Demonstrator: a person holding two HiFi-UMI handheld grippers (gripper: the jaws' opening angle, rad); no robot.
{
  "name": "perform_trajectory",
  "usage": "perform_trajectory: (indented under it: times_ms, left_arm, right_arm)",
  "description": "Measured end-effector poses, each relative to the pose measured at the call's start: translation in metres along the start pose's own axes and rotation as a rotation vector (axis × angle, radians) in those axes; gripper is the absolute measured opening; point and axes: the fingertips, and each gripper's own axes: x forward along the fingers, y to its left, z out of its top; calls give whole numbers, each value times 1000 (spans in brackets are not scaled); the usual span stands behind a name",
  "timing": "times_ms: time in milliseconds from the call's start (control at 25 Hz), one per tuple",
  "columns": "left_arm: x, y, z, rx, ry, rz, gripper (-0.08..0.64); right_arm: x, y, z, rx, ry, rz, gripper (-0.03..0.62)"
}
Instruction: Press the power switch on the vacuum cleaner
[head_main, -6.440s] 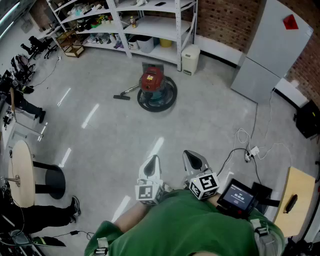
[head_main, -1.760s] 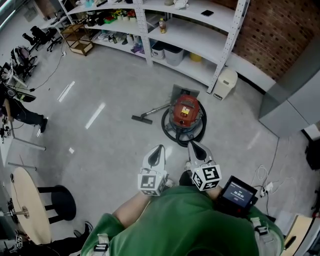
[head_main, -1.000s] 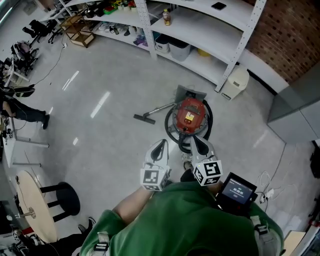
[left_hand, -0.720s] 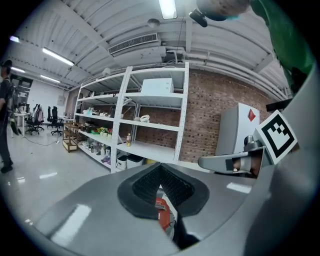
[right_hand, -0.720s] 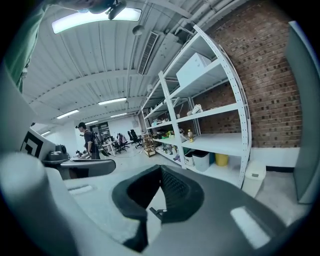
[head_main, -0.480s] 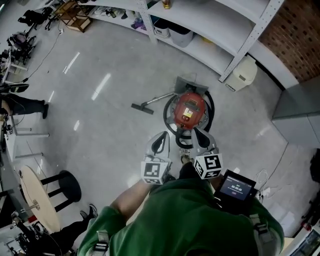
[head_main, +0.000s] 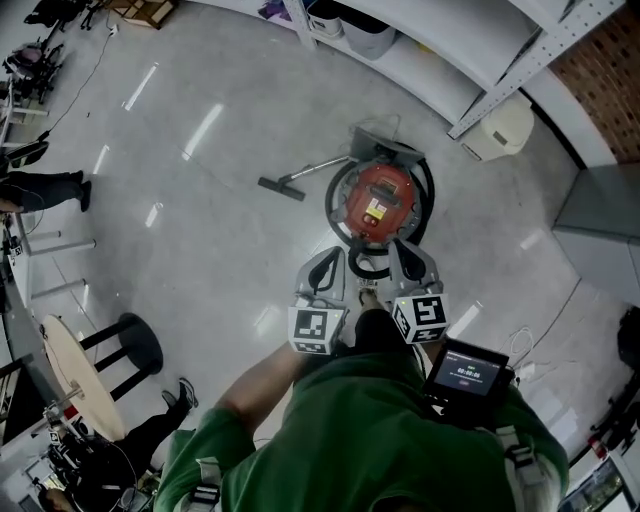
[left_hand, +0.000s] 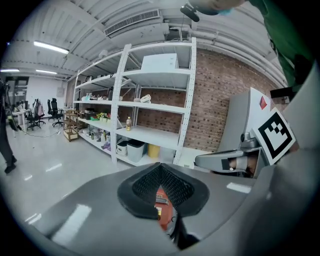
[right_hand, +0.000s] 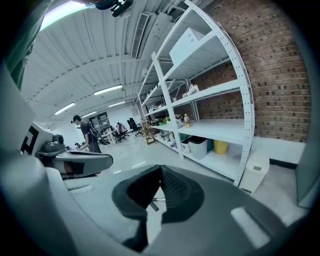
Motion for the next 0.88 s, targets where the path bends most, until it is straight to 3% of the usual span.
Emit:
perform_trajectory:
  times_ms: [880]
  left_arm:
    - [88,26,-108,-61,226,-15,8]
  right_arm:
    - [88,-49,-99,-9,222,-1,2]
